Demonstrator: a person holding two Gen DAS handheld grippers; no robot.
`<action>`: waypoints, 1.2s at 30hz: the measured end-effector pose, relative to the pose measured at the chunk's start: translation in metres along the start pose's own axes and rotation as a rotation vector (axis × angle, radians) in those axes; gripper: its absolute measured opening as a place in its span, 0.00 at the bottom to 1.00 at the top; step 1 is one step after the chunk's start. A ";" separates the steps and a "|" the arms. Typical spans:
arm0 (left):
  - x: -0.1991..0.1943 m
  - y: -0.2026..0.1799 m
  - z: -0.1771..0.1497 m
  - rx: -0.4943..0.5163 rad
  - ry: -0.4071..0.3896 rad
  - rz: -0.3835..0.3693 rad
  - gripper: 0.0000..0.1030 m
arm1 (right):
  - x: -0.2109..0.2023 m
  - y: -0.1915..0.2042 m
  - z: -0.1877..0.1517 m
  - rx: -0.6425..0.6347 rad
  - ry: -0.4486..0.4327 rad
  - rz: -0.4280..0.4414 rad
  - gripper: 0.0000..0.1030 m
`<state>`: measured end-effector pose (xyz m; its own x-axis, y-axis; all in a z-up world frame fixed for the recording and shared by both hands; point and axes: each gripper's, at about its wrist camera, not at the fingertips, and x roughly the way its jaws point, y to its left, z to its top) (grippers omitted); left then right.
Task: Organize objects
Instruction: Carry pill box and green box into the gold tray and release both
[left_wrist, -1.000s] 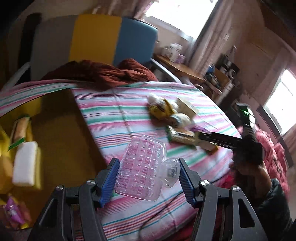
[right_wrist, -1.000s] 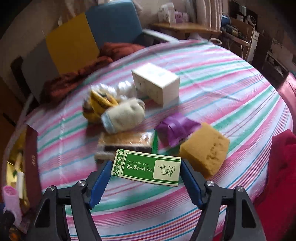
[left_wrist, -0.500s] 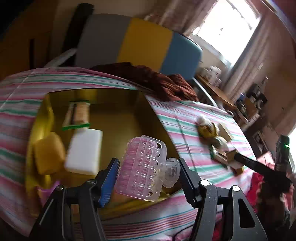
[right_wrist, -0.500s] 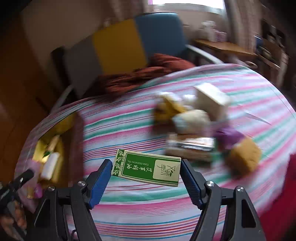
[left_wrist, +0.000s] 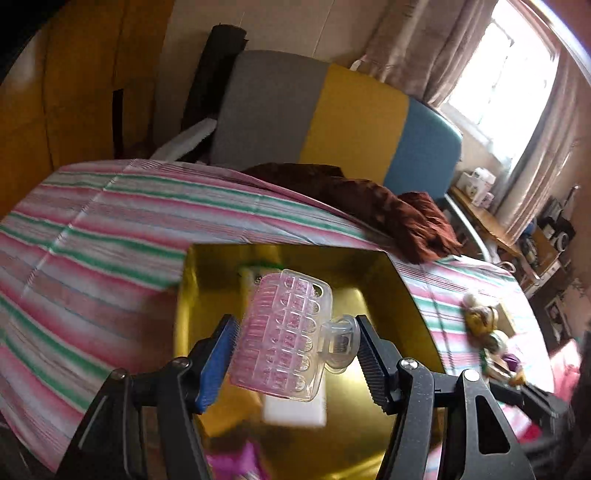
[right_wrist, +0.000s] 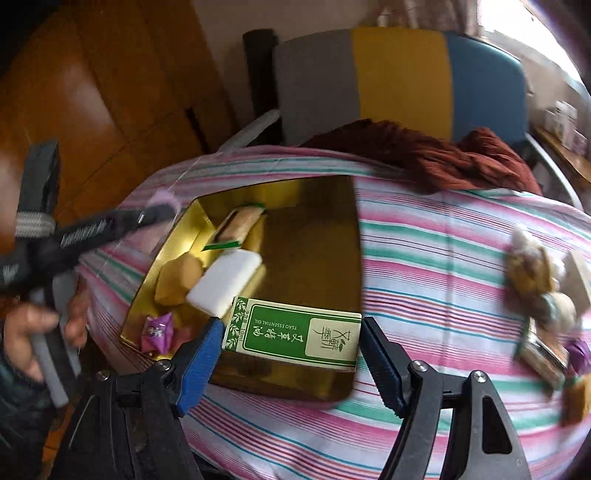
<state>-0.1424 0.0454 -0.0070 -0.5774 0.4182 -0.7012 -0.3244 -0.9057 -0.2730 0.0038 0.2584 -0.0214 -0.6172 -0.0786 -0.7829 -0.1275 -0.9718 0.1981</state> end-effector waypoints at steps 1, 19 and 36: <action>0.004 0.004 0.006 -0.003 -0.003 0.017 0.64 | 0.006 0.005 0.002 -0.006 0.008 0.009 0.73; -0.021 0.034 -0.010 -0.112 -0.066 0.094 0.87 | 0.046 0.034 -0.007 -0.033 0.077 0.025 0.81; -0.048 -0.018 -0.081 0.024 -0.070 0.159 0.91 | 0.018 0.019 -0.021 0.000 -0.002 -0.103 0.81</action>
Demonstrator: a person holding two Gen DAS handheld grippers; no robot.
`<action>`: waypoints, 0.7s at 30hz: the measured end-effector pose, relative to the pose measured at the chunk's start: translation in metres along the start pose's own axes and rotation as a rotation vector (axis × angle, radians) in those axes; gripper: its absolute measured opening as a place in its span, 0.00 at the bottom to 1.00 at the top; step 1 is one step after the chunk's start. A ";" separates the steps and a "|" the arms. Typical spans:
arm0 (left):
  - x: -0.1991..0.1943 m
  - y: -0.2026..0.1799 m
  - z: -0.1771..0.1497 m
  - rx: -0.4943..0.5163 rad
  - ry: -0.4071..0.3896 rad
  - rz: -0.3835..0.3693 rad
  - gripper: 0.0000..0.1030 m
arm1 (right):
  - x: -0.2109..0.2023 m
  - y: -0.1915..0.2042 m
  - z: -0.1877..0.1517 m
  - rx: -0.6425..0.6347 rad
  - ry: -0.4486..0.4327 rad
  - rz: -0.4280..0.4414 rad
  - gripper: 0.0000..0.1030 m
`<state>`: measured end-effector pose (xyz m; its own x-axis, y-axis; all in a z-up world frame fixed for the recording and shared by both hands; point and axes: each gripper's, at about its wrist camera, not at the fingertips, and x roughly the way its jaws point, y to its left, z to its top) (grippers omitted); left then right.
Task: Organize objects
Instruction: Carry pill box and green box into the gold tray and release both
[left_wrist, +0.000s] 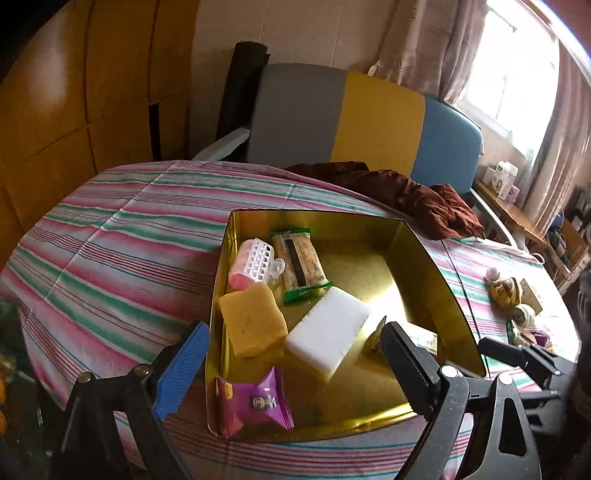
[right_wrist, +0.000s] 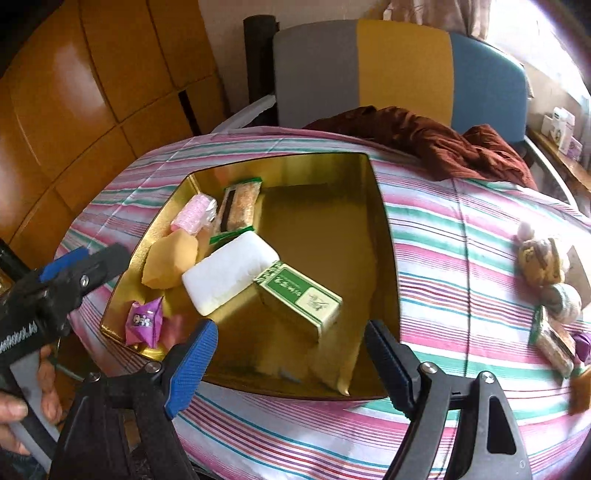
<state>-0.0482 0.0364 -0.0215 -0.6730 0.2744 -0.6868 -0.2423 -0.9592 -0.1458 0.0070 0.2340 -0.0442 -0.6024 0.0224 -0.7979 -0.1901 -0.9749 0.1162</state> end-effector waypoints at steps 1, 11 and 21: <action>-0.002 -0.002 -0.002 0.004 -0.004 0.003 0.91 | -0.002 0.000 -0.001 0.002 -0.005 -0.004 0.81; -0.011 -0.016 -0.010 0.060 -0.022 0.013 0.93 | -0.009 -0.004 -0.005 0.020 -0.032 -0.028 0.81; -0.011 -0.026 -0.018 0.096 -0.007 0.007 0.93 | -0.017 -0.014 -0.009 0.045 -0.053 -0.056 0.81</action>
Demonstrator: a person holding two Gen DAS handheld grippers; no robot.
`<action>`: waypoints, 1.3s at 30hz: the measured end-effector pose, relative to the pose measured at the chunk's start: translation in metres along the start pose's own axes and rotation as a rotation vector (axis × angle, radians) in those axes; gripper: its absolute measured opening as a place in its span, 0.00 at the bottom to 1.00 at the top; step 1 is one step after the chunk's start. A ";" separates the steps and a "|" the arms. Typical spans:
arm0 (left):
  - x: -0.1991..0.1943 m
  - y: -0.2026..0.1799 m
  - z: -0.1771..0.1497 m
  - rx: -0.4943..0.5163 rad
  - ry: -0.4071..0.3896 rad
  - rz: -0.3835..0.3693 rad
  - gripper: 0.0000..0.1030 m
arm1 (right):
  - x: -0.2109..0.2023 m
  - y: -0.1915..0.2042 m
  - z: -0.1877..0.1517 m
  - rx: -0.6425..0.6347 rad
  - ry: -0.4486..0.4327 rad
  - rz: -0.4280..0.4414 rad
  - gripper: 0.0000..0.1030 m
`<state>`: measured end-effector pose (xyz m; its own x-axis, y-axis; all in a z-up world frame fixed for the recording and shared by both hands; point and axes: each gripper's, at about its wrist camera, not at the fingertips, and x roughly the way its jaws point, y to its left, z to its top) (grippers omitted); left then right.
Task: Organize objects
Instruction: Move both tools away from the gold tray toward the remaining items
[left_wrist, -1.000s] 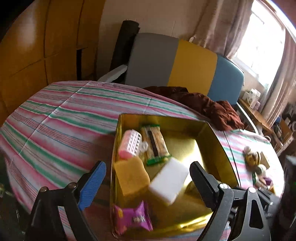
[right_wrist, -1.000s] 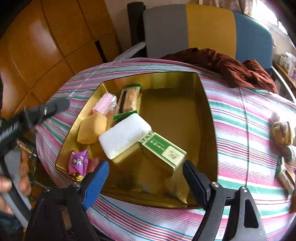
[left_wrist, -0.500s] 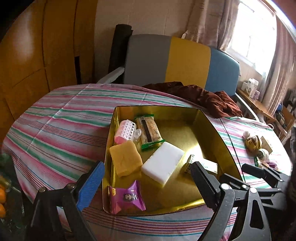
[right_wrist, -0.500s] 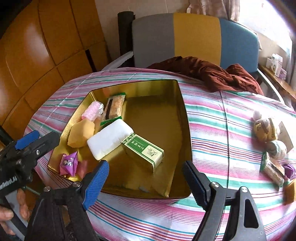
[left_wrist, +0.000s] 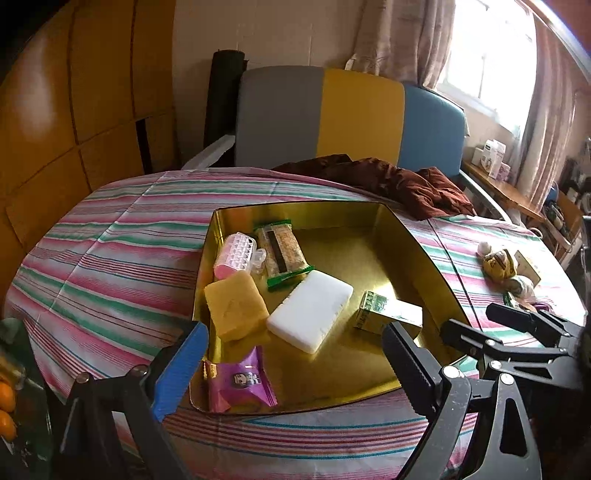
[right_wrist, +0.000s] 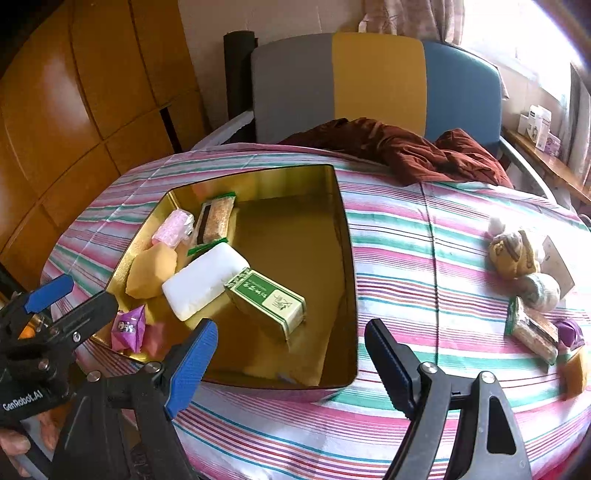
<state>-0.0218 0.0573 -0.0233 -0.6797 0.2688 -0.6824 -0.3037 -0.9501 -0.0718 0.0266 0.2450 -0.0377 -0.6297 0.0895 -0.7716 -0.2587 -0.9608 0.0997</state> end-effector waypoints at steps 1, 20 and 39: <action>-0.001 -0.002 0.000 0.005 -0.004 0.002 0.93 | -0.001 -0.001 0.000 0.004 -0.003 -0.003 0.81; -0.017 -0.034 -0.002 0.148 -0.078 0.033 0.95 | -0.013 -0.040 -0.005 0.088 -0.026 -0.066 0.81; -0.011 -0.072 -0.005 0.249 -0.051 -0.009 0.95 | -0.056 -0.167 -0.021 0.361 -0.020 -0.203 0.81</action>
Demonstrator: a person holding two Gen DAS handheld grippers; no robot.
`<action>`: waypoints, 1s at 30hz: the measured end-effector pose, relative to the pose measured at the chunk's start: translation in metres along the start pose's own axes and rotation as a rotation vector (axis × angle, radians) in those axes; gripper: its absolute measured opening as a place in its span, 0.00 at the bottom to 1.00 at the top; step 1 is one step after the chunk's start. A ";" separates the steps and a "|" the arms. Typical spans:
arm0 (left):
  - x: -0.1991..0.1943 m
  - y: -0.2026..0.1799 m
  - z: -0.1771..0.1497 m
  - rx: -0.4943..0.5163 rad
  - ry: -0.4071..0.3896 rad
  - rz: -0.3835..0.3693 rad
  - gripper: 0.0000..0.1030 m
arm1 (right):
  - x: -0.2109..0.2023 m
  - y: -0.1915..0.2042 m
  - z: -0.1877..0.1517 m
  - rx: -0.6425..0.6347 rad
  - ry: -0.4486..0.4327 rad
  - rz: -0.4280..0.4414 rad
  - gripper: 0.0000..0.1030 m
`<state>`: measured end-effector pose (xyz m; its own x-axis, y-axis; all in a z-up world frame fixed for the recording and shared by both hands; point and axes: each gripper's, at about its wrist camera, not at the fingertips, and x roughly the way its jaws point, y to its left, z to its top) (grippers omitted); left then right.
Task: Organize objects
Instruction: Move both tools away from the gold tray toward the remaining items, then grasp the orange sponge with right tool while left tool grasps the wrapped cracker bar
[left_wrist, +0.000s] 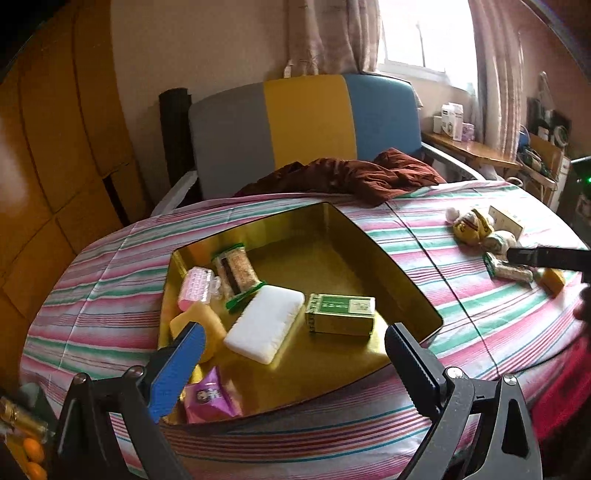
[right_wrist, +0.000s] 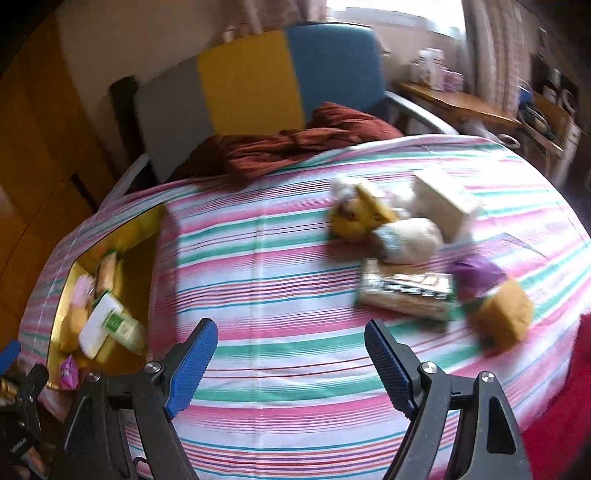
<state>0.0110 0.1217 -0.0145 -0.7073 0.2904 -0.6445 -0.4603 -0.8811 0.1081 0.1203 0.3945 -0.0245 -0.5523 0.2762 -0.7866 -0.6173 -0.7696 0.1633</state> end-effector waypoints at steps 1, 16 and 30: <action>0.000 -0.003 0.001 0.007 -0.001 -0.008 0.95 | -0.002 -0.013 0.003 0.029 0.001 -0.006 0.81; 0.015 -0.079 0.029 0.164 -0.012 -0.196 0.95 | -0.037 -0.197 0.018 0.410 0.037 -0.239 0.81; 0.044 -0.149 0.047 0.278 0.058 -0.333 0.95 | 0.029 -0.173 0.030 -0.039 0.342 -0.259 0.84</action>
<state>0.0232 0.2834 -0.0229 -0.4682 0.5133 -0.7193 -0.7908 -0.6066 0.0818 0.1945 0.5524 -0.0577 -0.1609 0.2613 -0.9517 -0.6860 -0.7229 -0.0825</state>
